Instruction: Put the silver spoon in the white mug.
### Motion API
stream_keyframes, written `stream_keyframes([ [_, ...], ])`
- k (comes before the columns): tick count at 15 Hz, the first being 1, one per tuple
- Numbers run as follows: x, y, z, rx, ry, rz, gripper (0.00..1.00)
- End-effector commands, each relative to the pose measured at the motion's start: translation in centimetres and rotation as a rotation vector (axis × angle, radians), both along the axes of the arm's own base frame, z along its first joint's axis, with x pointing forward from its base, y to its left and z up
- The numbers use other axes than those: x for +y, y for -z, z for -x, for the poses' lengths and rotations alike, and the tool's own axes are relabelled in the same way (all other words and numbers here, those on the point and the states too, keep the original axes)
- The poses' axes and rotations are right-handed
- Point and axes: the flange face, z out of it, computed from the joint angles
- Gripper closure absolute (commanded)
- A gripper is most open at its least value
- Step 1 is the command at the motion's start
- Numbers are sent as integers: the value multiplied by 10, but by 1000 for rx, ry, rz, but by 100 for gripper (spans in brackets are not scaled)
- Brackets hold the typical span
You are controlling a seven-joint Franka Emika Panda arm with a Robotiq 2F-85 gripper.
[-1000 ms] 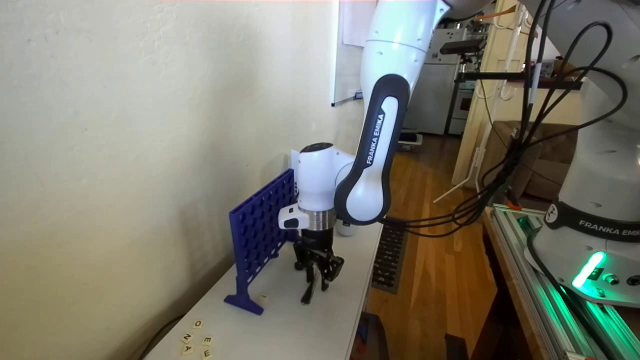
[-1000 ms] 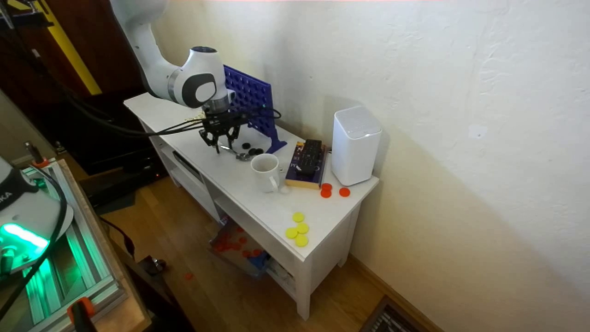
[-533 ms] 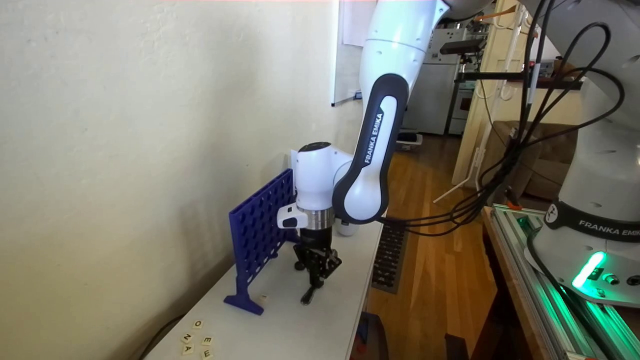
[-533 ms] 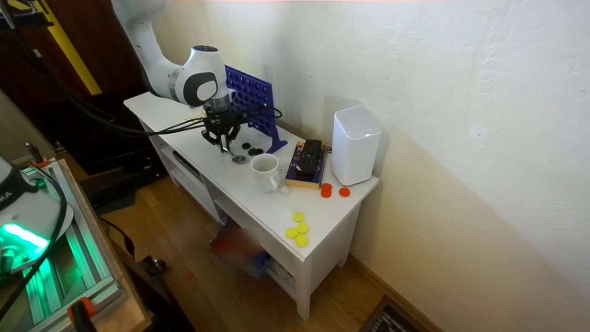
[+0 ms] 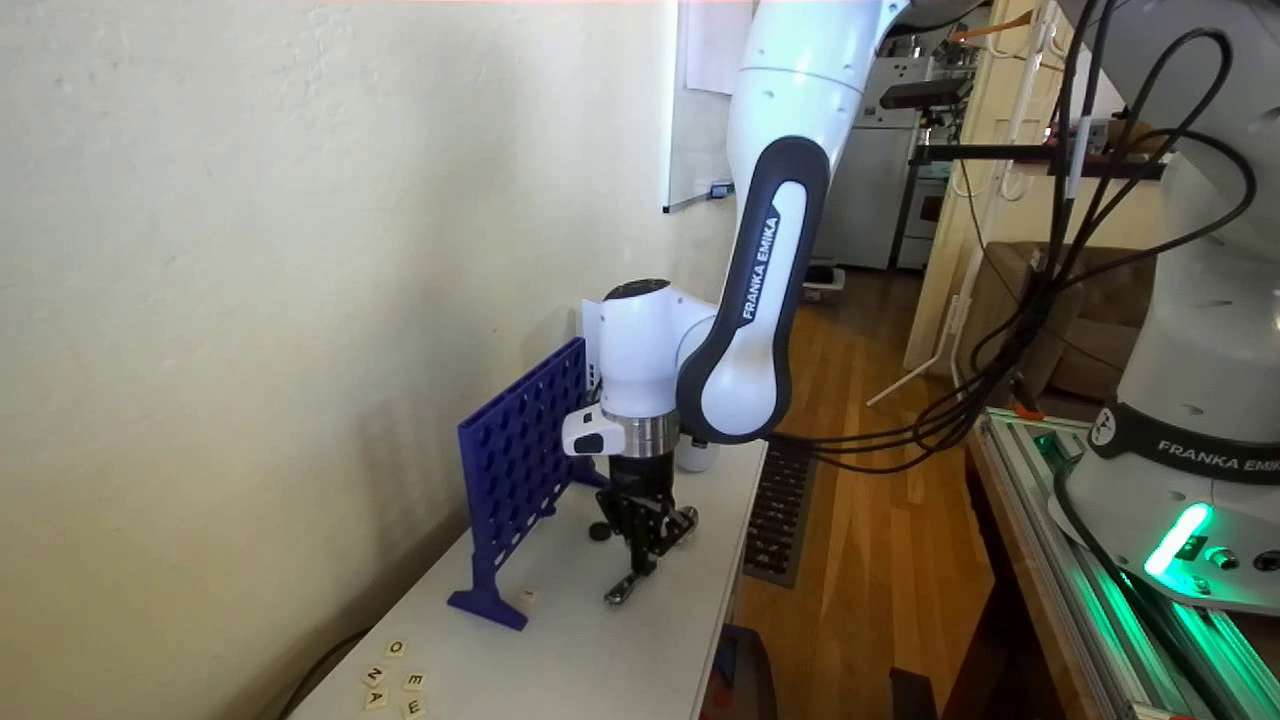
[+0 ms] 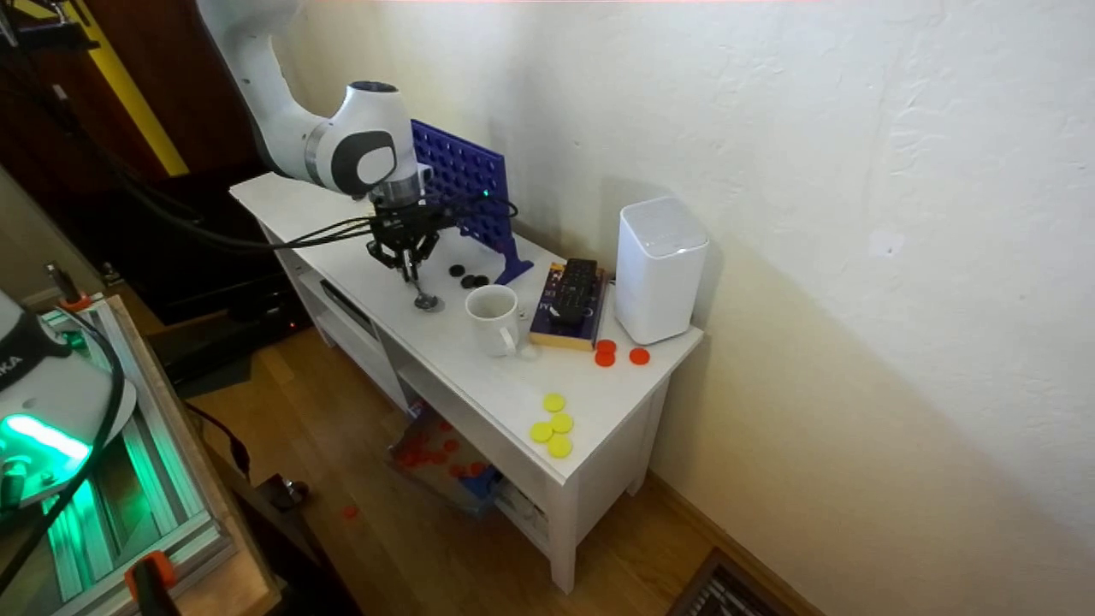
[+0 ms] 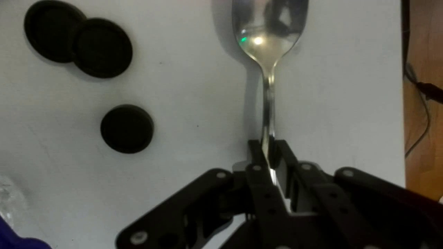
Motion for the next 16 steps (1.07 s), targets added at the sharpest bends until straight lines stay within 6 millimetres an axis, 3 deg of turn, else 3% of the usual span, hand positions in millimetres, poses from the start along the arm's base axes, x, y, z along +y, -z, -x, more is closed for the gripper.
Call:
stream_keyframes([
  [1,4,-40,24,-23,-51,11,97],
  [7,2,-101,38,-100,-63,-9,97],
  [11,-10,-138,25,-188,-88,-58,97],
  [16,-39,-165,1,-161,-70,-192,97],
])
